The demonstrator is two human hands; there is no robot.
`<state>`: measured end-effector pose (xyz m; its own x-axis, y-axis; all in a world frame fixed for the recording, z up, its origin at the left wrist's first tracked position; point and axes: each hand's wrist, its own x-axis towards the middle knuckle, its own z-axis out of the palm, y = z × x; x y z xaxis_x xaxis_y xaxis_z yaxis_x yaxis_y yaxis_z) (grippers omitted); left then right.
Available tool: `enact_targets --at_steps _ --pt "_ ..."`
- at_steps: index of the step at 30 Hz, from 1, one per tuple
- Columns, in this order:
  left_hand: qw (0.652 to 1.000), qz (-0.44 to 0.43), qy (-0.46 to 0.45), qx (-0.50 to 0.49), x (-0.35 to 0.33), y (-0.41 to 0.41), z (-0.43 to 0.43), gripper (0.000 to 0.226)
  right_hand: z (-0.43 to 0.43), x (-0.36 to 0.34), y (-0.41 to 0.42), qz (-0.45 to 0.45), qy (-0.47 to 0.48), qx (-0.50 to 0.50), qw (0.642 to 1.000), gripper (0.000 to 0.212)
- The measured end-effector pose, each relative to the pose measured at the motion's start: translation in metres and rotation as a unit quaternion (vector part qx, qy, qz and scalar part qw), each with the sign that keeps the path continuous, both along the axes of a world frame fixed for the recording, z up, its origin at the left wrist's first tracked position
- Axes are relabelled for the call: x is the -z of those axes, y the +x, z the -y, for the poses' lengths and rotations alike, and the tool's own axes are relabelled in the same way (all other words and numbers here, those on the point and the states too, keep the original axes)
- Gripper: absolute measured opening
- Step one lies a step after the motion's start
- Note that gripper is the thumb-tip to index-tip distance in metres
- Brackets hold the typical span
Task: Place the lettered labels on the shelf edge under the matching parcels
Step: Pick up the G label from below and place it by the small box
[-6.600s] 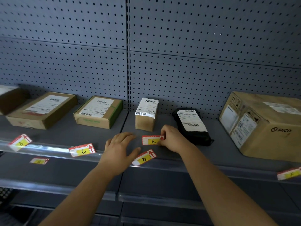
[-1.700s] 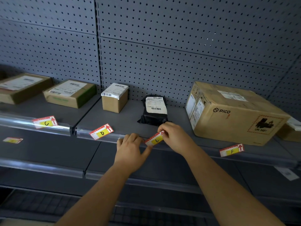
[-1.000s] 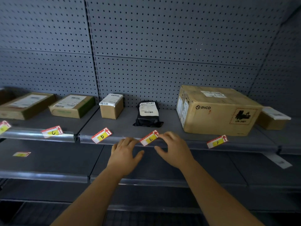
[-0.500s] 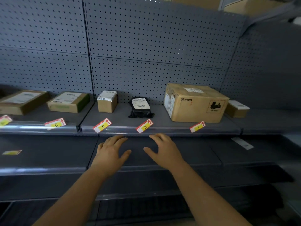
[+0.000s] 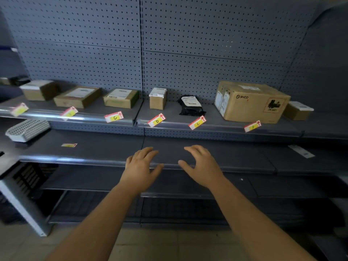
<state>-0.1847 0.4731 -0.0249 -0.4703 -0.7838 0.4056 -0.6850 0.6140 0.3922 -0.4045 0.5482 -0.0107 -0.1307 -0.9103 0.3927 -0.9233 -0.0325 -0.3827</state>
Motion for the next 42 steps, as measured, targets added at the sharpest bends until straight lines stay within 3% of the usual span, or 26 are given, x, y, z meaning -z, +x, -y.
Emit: enact_targets --at_steps 7,29,42 --pt "0.999 -0.016 0.018 -0.047 0.015 0.056 0.015 0.051 0.037 0.011 0.048 0.010 0.027 -0.054 0.998 0.058" --pt "0.964 0.030 0.067 -0.257 0.051 0.197 0.162 0.054 0.273 0.061 0.199 0.026 0.092 -0.249 0.964 0.057" --pt "0.967 0.026 0.074 -0.244 0.079 0.328 0.244 0.055 0.343 0.078 0.332 0.030 0.111 -0.238 0.964 0.056"
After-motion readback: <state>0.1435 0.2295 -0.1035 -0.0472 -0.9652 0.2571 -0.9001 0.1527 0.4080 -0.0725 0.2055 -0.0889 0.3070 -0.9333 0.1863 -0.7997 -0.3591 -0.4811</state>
